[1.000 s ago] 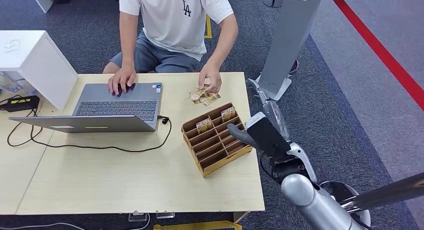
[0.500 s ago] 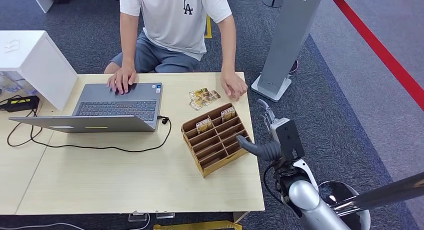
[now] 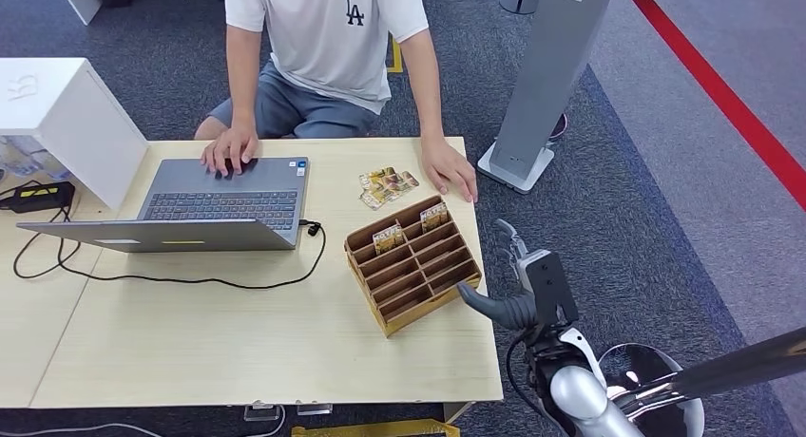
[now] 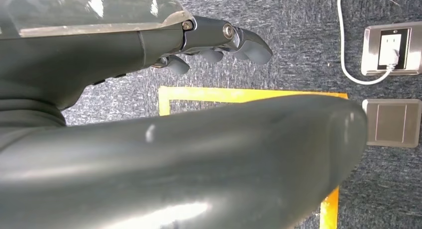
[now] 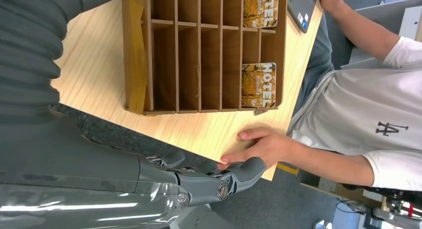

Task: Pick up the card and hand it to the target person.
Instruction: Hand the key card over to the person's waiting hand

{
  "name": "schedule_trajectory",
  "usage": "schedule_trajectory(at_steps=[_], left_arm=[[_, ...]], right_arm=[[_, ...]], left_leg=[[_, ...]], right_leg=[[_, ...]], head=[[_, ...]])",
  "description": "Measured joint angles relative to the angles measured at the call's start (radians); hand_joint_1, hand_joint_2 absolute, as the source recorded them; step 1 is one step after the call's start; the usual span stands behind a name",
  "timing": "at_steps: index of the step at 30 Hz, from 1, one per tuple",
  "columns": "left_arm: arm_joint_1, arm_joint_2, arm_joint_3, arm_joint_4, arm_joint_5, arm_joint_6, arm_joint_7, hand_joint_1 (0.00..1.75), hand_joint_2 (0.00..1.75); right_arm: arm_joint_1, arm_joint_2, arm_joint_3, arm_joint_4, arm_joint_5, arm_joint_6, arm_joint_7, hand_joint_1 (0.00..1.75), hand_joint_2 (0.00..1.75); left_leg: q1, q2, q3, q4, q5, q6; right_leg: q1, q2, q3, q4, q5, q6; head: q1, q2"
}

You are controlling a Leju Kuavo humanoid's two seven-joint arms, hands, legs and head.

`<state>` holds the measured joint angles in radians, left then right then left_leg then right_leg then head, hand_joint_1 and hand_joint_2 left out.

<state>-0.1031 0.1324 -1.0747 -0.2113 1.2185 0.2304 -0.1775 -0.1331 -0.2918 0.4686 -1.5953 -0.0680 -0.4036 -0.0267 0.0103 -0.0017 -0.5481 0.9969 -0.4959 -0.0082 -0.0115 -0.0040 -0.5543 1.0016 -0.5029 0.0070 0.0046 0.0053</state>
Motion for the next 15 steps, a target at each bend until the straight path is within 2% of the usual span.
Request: schedule_trajectory(at_steps=[15], left_arm=[[0.0, 0.0, 0.0, 0.0, -0.005, 0.0, -0.001, 0.0, 0.0]], right_arm=[[0.029, 0.006, -0.031, -0.002, 0.031, 0.017, 0.009, 0.0, 1.75]], left_leg=[[0.0, 0.0, 0.0, 0.0, 0.0, 0.0]], right_leg=[[0.0, 0.0, 0.0, 0.0, 0.0, 0.0]], head=[[0.0, 0.0]])
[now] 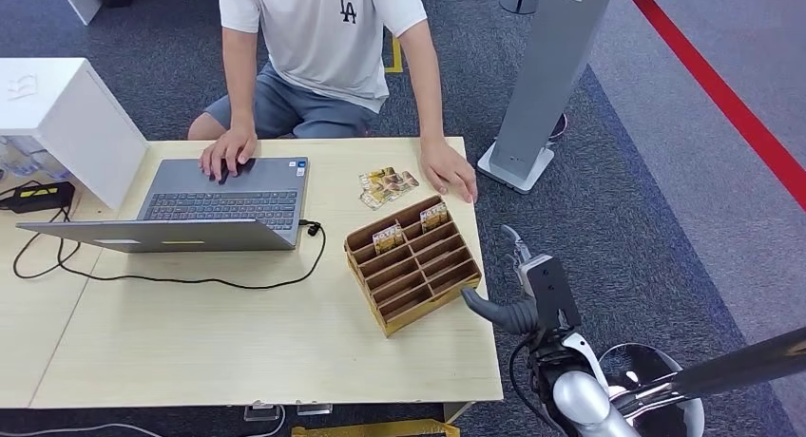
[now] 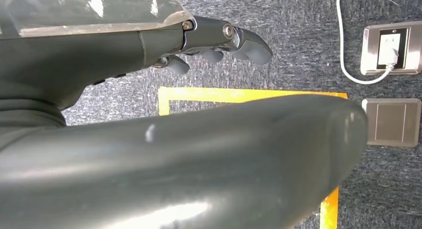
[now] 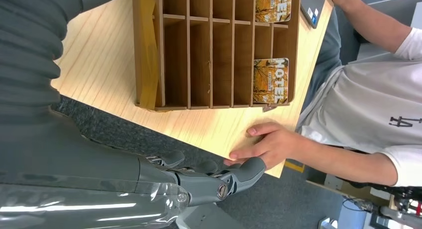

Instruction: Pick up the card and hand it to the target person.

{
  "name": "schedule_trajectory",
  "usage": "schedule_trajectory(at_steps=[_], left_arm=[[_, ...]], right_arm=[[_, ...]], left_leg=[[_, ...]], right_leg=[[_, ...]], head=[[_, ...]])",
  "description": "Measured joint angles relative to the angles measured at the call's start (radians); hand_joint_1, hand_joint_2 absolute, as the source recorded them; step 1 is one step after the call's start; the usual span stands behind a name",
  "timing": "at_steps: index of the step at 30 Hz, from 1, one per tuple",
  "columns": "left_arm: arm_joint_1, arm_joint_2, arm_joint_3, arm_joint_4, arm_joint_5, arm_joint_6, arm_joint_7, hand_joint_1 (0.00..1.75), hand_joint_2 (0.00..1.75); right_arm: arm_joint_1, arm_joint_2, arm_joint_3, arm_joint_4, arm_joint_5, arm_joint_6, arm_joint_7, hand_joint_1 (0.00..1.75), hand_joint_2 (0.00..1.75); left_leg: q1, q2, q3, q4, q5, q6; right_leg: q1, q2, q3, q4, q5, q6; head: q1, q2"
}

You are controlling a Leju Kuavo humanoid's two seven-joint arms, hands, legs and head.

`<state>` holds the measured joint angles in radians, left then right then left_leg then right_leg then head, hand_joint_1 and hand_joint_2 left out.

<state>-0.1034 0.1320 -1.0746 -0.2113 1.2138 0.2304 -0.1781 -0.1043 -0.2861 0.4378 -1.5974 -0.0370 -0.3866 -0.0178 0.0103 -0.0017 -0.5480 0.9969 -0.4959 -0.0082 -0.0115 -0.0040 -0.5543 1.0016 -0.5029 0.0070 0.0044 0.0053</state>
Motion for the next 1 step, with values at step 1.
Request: schedule_trajectory(at_steps=[1], left_arm=[[0.0, 0.0, 0.0, 0.0, 0.0, 0.0, 0.0, 0.0, 0.0]], right_arm=[[0.001, 0.0, -0.001, 0.0, 0.001, 0.001, 0.001, 0.0, 1.75]], left_leg=[[0.0, 0.0, 0.0, 0.0, 0.0, 0.0]], right_leg=[[0.0, 0.0, 0.0, 0.0, 0.0, 0.0]], head=[[0.0, 0.0]])
